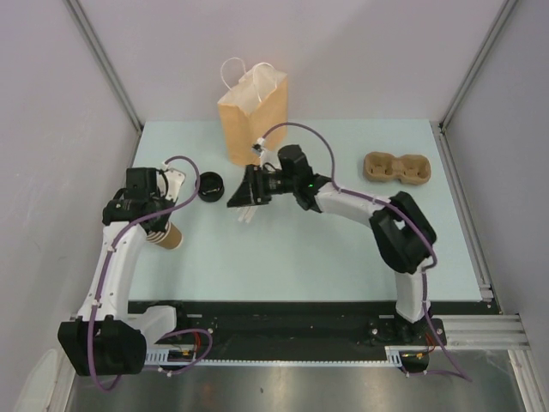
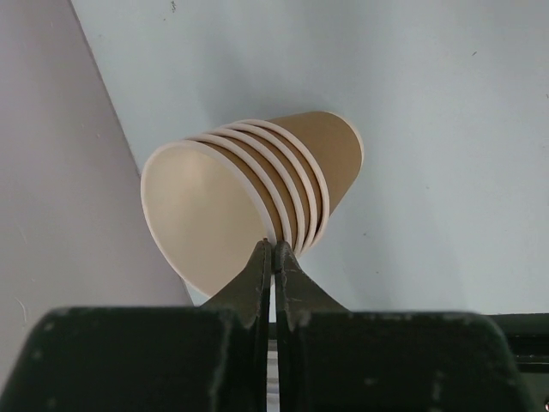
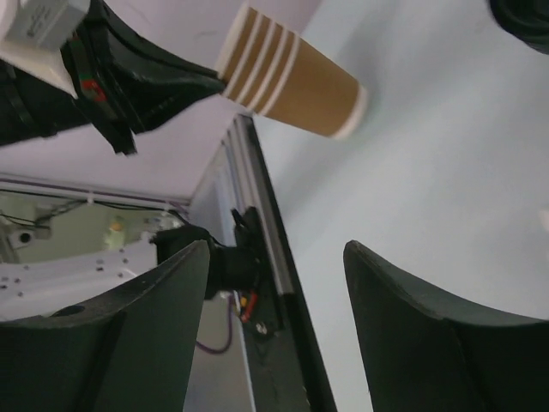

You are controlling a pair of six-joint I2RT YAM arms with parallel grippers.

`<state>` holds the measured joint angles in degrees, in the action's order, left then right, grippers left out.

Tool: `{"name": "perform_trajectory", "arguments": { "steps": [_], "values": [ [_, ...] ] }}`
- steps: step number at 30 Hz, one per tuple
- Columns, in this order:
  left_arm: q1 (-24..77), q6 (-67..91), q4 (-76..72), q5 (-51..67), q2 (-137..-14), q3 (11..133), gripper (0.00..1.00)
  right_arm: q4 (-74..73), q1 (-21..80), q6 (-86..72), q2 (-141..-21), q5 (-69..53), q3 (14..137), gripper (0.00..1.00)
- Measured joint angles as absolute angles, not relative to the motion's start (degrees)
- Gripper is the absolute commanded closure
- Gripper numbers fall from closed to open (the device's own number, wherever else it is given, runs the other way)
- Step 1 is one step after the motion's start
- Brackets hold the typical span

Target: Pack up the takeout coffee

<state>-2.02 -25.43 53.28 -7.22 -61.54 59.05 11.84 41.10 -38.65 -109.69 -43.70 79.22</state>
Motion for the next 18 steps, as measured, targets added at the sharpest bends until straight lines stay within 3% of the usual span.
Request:
{"name": "perform_trajectory", "arguments": {
  "steps": [10, 18],
  "values": [
    [-2.0, -24.9, 53.2, -6.3, -60.5, 58.6, 1.00, 19.4, 50.3, -55.7, -130.3, -42.5, 100.5, 0.38],
    [-2.0, -23.9, 53.2, -5.8, -59.3, 57.7, 1.00, 19.9, 52.0, -60.7, -135.9, -39.3, 105.8, 0.38]
  ]
}}
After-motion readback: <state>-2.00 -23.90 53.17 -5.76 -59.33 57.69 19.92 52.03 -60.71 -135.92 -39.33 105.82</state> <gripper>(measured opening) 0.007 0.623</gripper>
